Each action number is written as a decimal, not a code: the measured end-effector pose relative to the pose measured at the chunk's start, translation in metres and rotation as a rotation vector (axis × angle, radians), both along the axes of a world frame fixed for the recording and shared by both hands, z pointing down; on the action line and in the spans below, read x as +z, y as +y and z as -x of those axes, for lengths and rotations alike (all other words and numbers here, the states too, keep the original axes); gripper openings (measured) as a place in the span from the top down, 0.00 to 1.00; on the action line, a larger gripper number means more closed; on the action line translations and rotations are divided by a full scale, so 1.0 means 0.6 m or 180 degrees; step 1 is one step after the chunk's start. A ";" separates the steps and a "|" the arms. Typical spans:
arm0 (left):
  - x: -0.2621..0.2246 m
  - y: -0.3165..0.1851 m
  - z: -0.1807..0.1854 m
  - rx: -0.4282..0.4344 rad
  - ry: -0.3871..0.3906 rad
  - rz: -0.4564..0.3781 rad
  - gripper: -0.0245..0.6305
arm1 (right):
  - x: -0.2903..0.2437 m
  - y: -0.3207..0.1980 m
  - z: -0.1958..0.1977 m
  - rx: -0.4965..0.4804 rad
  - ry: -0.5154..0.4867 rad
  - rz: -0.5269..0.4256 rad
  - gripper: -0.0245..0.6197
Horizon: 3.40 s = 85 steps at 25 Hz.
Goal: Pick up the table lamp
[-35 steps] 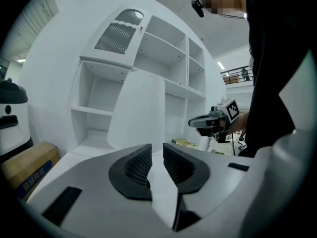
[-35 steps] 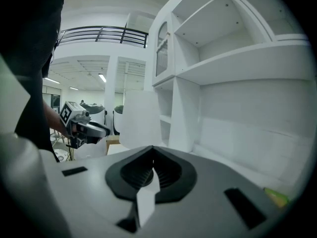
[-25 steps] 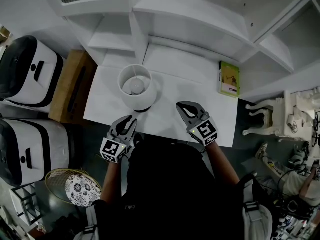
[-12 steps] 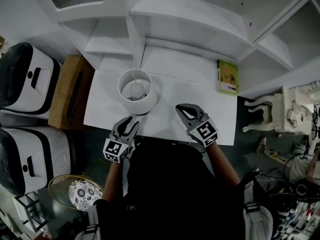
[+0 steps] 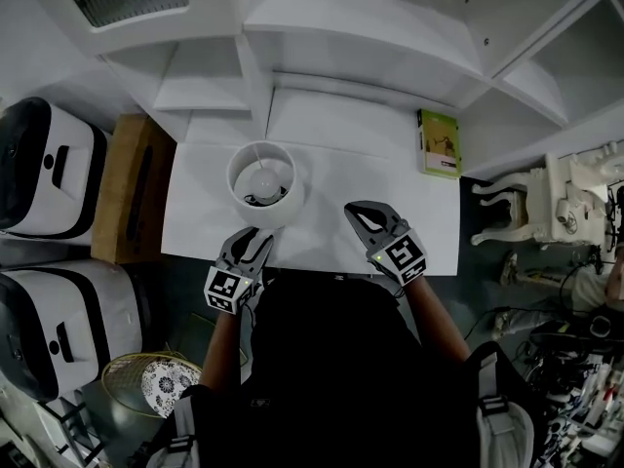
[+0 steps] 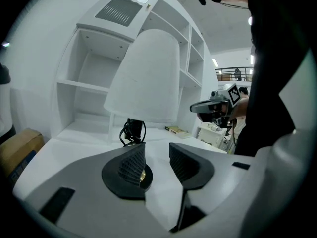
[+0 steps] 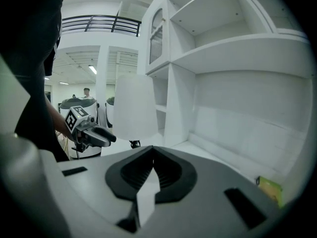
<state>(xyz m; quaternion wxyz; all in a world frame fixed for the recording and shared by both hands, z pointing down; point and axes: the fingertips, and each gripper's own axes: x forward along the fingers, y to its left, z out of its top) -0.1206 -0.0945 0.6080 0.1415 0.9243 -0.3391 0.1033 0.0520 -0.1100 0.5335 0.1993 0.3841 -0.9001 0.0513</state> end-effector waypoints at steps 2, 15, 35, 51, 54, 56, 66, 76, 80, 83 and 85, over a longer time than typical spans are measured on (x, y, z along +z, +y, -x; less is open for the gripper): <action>0.006 -0.003 -0.001 0.0027 -0.0004 0.0021 0.73 | 0.003 0.000 -0.002 0.0029 0.0014 0.0020 0.95; 0.038 -0.043 -0.012 0.0121 -0.0011 0.0037 0.65 | 0.014 -0.011 -0.015 0.0179 0.0089 0.0075 0.95; 0.052 -0.111 -0.040 0.0133 0.0096 -0.0165 0.59 | 0.025 -0.004 -0.019 0.0082 0.0330 0.0163 0.95; 0.053 -0.132 -0.064 0.0085 0.0073 -0.0264 0.53 | 0.043 0.017 -0.027 0.0066 0.0430 0.0233 0.95; 0.051 -0.143 -0.071 0.0075 0.0125 -0.0243 0.53 | 0.044 0.018 -0.035 0.0086 0.0450 0.0235 0.95; 0.051 -0.149 -0.076 0.0082 0.0137 -0.0240 0.53 | 0.045 0.021 -0.038 0.0096 0.0456 0.0239 0.95; 0.049 -0.163 -0.088 0.0139 0.0158 -0.0209 0.55 | 0.051 0.028 -0.037 0.0091 0.0476 0.0261 0.95; 0.043 -0.179 -0.081 0.0033 0.0235 -0.0277 0.71 | 0.060 0.032 -0.034 0.0066 0.0508 0.0291 0.95; 0.042 -0.184 -0.082 0.0003 0.0274 -0.0290 0.73 | 0.064 0.030 -0.036 0.0062 0.0523 0.0298 0.95; 0.042 -0.183 -0.081 -0.0018 0.0292 -0.0310 0.73 | 0.066 0.029 -0.039 0.0068 0.0528 0.0310 0.95; 0.041 -0.183 -0.080 -0.0039 0.0302 -0.0327 0.74 | 0.066 0.029 -0.041 0.0070 0.0529 0.0311 0.95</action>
